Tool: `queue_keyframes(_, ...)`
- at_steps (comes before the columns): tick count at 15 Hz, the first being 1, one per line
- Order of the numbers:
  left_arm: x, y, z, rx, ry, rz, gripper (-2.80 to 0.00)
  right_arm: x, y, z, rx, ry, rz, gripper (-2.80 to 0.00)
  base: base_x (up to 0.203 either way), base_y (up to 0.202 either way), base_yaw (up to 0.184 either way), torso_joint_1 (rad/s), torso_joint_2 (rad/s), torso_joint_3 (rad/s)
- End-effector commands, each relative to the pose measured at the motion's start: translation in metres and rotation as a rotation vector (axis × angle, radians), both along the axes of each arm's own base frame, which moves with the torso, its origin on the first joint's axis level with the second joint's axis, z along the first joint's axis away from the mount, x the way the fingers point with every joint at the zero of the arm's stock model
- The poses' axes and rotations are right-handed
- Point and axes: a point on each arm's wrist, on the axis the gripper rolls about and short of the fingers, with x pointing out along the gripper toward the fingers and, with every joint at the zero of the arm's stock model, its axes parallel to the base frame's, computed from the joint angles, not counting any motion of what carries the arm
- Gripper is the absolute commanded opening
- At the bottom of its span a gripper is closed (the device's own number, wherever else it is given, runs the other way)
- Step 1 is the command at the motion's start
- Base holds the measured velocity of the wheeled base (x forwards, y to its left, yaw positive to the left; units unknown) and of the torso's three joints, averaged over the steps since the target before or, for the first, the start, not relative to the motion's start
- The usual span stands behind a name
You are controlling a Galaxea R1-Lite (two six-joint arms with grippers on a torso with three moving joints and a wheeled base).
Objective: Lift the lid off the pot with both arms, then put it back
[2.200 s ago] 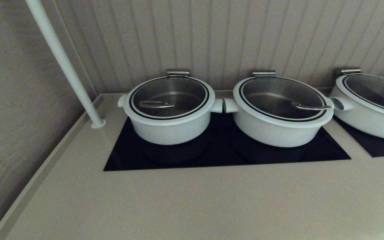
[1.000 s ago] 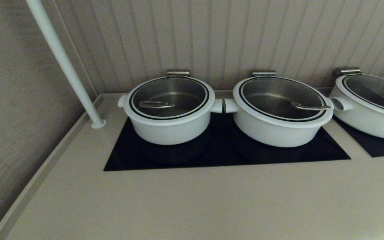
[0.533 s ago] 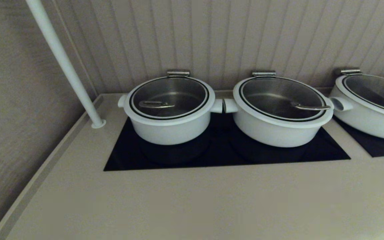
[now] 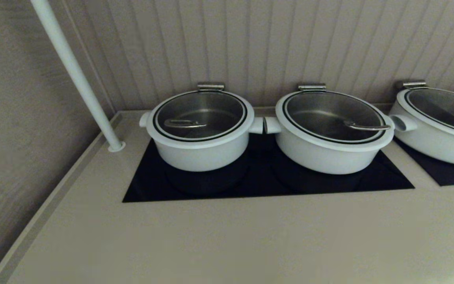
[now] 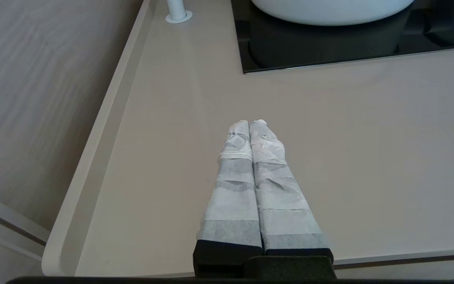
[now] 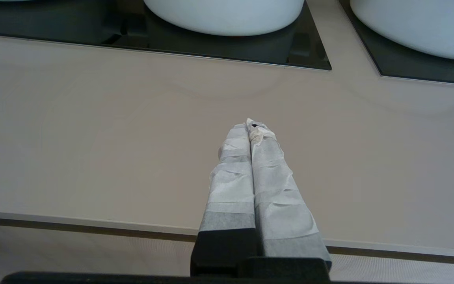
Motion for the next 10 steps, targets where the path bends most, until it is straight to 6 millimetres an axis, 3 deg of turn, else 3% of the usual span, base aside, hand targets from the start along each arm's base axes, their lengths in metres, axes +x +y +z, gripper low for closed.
queue_keyframes(1,0.0000,0.0000,0.0000,0.001,0.000,0.000,-2.80,0.0001,0.0000,0.0000,0.000,0.001,0.001,-2.80,0.000,0.000,0.000,0.000,0.00,0.000)
queue_keyframes(10,0.0000,-0.0001,0.0000,0.002,0.000,-0.004,-2.80,0.0001,-0.0001,-0.0001,-0.002,0.003,-0.004,-2.80,0.000,0.000,0.000,0.000,0.00,0.000)
